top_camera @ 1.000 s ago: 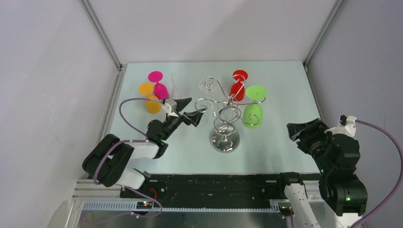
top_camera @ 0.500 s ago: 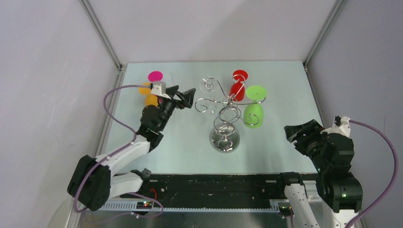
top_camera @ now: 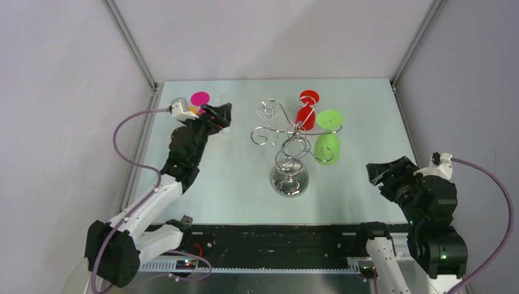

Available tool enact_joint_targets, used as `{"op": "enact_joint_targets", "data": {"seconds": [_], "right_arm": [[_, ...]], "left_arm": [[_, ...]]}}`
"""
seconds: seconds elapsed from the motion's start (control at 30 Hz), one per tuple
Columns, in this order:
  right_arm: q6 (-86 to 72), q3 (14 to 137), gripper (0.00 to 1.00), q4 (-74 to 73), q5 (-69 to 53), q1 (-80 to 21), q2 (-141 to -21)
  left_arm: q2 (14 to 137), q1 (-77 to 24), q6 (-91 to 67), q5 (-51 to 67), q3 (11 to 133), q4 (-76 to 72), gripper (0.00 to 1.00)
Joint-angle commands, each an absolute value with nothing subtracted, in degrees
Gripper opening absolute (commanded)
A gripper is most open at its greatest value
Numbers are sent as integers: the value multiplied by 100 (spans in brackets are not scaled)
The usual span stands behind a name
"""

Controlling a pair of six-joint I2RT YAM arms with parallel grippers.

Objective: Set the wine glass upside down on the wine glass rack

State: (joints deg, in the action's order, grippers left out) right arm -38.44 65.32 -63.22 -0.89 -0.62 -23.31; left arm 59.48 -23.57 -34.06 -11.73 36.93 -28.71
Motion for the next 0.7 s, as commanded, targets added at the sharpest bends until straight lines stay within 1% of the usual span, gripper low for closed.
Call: {"op": "enact_joint_targets", "data": {"seconds": [0.0, 0.1, 0.2, 0.37, 0.5, 0.67], "right_arm": [[-3763, 6528, 67, -6285, -120, -48, -2276], [-3787, 6522, 67, -6284, -147, -53, -2257], [-3789, 6528, 67, -6315, -139, -51, -2219], [-3784, 6503, 67, -6337, -98, -47, -2183], [-3788, 6486, 67, -6337, -104, -48, -2175], [-3785, 6478, 67, -6352, -73, -53, -2162]], "left_arm": [[5801, -2022, -4626, -1283, 4130, -2452, 100], [5922, -1678, -5299, -1015, 4214, -2377, 98], [6101, -1469, -5395, -677, 4310, -2311, 96], [6467, -1321, -5631, -307, 4319, -2266, 95], [6741, -1272, -5747, -58, 4343, -2256, 91], [6894, -1246, -5774, -90, 4326, -2222, 88]]}}
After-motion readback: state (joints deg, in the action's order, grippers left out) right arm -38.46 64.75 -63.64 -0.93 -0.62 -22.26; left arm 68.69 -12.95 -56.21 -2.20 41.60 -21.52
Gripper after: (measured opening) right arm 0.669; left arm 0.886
